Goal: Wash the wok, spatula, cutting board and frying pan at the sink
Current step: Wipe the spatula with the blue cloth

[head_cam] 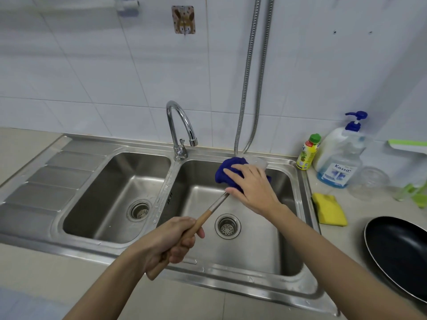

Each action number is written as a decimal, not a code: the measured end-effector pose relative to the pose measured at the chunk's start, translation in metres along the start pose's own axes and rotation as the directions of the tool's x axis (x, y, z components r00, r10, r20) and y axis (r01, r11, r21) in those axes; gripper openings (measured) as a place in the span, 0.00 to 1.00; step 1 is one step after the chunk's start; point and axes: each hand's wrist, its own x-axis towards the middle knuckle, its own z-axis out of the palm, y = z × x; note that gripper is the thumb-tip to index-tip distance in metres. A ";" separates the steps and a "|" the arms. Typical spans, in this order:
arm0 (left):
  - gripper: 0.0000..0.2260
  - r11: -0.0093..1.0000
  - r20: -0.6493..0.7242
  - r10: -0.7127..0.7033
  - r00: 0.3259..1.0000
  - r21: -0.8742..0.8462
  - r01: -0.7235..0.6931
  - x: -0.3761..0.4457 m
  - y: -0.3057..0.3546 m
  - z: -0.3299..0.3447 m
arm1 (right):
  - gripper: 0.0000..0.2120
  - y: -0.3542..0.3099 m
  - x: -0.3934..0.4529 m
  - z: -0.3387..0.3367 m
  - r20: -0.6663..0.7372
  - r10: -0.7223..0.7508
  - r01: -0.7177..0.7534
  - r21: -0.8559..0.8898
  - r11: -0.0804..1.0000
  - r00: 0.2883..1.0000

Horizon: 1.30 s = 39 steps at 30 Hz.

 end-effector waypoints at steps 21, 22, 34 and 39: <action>0.18 0.921 -0.101 0.089 0.991 0.386 -0.043 -0.007 0.000 -0.005 | 0.14 0.044 0.032 -0.011 0.080 0.287 -0.276 -0.128 0.953 0.955; 0.19 0.923 -0.105 0.084 0.991 0.384 -0.037 -0.007 0.000 -0.005 | 0.14 0.042 0.029 -0.010 0.080 0.265 -0.254 -0.124 0.959 0.961; 0.17 0.936 -0.086 0.188 0.978 0.317 -0.152 -0.003 0.010 0.003 | 0.16 0.032 0.019 -0.023 -0.048 0.054 -0.061 -0.152 0.986 0.997; 0.18 0.929 -0.076 0.193 0.978 0.335 -0.157 -0.007 0.015 -0.001 | 0.13 0.055 0.019 -0.039 -0.116 0.225 -0.242 -0.161 0.957 0.967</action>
